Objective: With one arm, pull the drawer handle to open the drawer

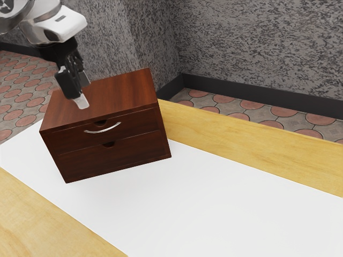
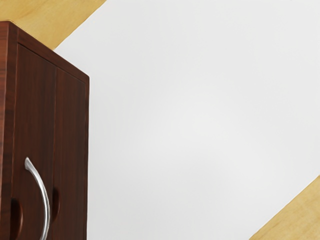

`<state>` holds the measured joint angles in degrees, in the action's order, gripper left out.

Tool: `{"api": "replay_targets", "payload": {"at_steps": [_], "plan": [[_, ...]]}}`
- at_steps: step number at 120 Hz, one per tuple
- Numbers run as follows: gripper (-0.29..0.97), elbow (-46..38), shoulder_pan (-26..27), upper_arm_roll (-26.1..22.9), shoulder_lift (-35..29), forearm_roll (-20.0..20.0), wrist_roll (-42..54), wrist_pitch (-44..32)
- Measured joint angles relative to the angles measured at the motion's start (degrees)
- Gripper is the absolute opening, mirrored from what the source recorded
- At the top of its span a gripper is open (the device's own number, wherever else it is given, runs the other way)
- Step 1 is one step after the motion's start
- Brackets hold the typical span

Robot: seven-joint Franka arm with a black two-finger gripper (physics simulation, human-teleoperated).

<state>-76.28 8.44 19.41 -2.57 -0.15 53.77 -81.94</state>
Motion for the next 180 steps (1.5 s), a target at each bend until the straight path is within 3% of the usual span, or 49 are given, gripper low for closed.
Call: {"api": "replay_targets", "payload": {"at_steps": [24,52,98,113,124,136,159,180], "plan": [[0.68,0.1,1.6,-0.1,0.2,0.5,0.3,0.0],[0.68,-0.3,0.0,0.1,1.4,0.5,0.7,0.1],[0.68,1.3,-4.1,-0.3,8.6,0.5,-0.2,-0.7],[0.68,9.3,-6.6,-0.2,17.6,0.6,0.3,-2.1],[0.68,9.4,-4.3,1.7,18.9,0.1,0.5,-2.7],[0.68,-0.3,2.9,7.0,11.8,-4.7,0.7,-5.5],[0.67,-7.4,3.8,8.7,10.4,-8.4,0.8,-12.2],[0.64,-18.4,5.5,9.0,3.5,-9.4,-0.2,-19.9]]}}
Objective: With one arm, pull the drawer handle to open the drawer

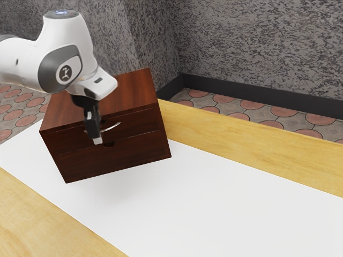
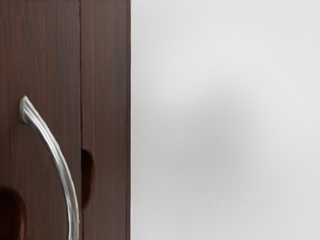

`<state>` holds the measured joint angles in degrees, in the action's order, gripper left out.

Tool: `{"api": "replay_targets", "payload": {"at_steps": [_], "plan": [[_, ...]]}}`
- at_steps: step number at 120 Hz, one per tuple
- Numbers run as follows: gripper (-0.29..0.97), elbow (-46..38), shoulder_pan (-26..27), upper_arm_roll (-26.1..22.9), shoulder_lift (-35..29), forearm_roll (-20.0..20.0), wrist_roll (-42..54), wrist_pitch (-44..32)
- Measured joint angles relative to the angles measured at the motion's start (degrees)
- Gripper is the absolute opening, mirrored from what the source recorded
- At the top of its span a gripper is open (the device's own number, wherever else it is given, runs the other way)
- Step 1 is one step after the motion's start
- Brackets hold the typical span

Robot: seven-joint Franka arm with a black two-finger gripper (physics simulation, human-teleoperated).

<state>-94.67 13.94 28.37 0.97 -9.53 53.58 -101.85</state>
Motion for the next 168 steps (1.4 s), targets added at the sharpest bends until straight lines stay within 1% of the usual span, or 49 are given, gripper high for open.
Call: {"api": "replay_targets", "payload": {"at_steps": [12,23,30,37,51,53,60,63,68,72,78,83,95,112,138,148,168], "plan": [[0.51,-0.8,-0.3,0.4,-0.3,0.1,-0.5,-3.1],[0.42,-0.9,-1.2,0.5,1.0,0.1,-1.0,-5.4],[0.34,-1.0,-1.6,0.6,1.6,0.2,-1.2,-6.6],[0.37,-1.7,-1.5,0.7,1.3,0.3,-1.4,-7.6],[0.38,-3.5,-0.6,1.5,0.2,0.3,-1.9,-8.9],[0.36,-3.7,-0.2,1.8,0.0,0.3,-1.9,-9.1],[0.21,-4.6,-0.5,1.0,-0.4,0.4,-2.1,-9.4],[0.16,-4.9,0.1,1.5,-0.4,0.4,-2.2,-9.5],[0.11,-5.2,1.7,3.1,-0.6,0.3,-2.4,-9.9],[0.07,-5.5,4.8,6.1,-0.7,0.2,-2.6,-10.0],[0.02,-6.0,1.8,3.0,-0.7,0.3,-2.8,-10.1],[-0.01,-6.4,1.1,2.0,-0.9,0.3,-2.9,-10.2],[-0.06,-8.2,0.8,1.2,-2.7,0.1,-3.2,-10.2],[-0.10,-12.2,1.9,0.8,-6.5,-0.6,-3.6,-10.4],[-0.09,-17.2,5.5,0.6,-12.5,-3.3,-4.2,-10.5],[-0.10,-19.2,6.0,0.3,-14.7,-3.8,-4.4,-10.6],[-0.09,-22.8,6.2,-0.9,-19.1,-6.4,-4.9,-10.6]]}}
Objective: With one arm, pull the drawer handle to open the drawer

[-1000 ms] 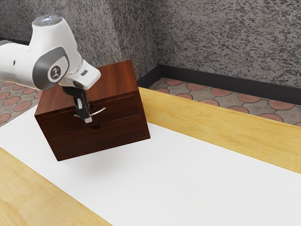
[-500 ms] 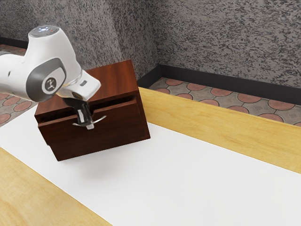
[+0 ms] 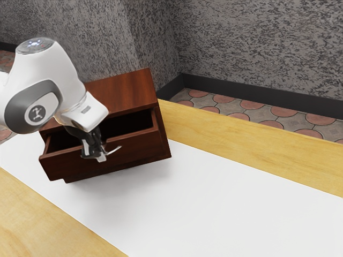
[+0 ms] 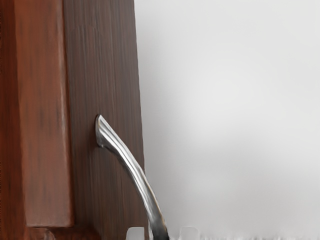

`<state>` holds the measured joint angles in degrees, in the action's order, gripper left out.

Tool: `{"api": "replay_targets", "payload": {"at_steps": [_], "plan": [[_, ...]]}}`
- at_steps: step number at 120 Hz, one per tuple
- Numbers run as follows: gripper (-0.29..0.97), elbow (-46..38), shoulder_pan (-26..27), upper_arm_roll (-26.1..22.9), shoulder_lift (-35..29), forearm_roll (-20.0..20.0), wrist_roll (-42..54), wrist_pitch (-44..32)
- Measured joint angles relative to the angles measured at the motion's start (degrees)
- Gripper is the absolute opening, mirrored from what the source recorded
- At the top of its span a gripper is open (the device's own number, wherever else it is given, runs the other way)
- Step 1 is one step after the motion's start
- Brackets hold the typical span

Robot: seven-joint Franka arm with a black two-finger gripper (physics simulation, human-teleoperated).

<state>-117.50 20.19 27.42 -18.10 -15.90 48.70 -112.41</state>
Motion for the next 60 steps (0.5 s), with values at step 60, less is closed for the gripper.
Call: {"api": "replay_targets", "payload": {"at_steps": [60], "plan": [[-0.11,-9.3,-5.9,-8.2,-8.9,-1.0,-0.9,0.0]]}}
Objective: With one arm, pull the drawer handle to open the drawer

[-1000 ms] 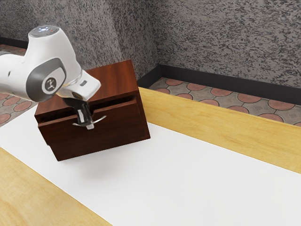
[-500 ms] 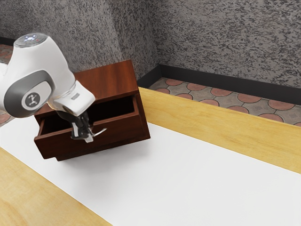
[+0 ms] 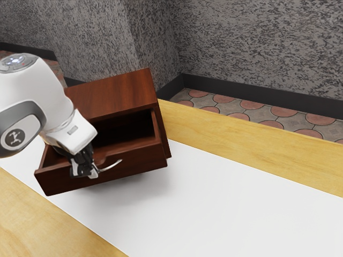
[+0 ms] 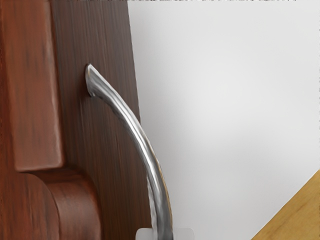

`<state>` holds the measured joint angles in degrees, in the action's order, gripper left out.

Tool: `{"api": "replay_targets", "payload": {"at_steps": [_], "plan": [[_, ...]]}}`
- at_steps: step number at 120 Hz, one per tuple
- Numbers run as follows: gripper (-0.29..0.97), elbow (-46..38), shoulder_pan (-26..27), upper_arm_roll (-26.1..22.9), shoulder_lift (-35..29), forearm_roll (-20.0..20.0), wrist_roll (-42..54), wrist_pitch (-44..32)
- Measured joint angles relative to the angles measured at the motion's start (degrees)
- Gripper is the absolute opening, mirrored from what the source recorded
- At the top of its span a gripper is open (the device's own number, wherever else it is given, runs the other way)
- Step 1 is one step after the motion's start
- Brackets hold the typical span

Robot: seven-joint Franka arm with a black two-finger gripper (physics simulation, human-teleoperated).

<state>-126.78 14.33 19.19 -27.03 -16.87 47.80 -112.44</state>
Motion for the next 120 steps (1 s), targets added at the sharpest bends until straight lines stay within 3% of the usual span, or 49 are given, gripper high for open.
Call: {"api": "replay_targets", "payload": {"at_steps": [42,96,108,114,120], "plan": [[-0.10,-0.3,-0.3,-2.2,-0.1,0.2,-0.4,0.0],[0.13,2.0,-0.4,-3.2,-0.3,1.1,-0.2,0.8],[0.14,9.9,-0.5,-4.1,0.5,3.3,-0.1,3.8],[0.15,22.8,-0.6,-4.3,6.1,5.2,-0.1,8.7],[0.26,39.1,-1.5,-4.0,13.9,6.8,-0.1,15.2]]}}
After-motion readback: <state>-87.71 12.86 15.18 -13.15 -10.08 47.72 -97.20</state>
